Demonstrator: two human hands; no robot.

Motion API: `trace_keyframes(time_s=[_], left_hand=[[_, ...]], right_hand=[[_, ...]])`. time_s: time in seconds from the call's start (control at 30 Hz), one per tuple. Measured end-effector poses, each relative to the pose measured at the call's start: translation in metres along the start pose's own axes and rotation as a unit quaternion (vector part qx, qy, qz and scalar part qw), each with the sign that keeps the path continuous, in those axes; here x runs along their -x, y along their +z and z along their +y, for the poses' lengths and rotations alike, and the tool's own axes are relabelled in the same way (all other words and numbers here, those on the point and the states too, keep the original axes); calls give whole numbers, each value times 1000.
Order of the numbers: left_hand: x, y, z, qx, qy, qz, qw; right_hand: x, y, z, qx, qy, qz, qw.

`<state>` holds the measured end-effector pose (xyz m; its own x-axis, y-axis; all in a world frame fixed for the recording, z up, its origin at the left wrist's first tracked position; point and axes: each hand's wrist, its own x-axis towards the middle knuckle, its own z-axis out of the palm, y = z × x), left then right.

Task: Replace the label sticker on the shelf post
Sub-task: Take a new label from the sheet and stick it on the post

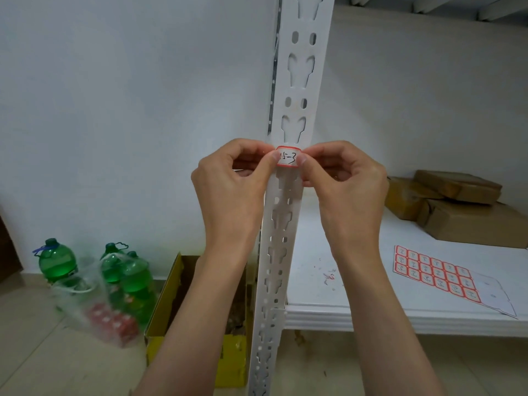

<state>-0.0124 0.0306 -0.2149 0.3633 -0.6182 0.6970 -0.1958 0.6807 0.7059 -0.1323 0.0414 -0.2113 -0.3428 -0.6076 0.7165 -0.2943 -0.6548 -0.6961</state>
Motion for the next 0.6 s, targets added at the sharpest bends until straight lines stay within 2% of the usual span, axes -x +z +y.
trace_keyframes(time_s=[0.23, 0.6], left_hand=[[-2, 2, -2, -15, 10, 2, 1000], [2, 4, -2, -25, 22, 10, 999]], right_hand=[[-3, 2, 4, 42, -25, 8, 999], [-4, 4, 4, 50, -29, 19, 998]])
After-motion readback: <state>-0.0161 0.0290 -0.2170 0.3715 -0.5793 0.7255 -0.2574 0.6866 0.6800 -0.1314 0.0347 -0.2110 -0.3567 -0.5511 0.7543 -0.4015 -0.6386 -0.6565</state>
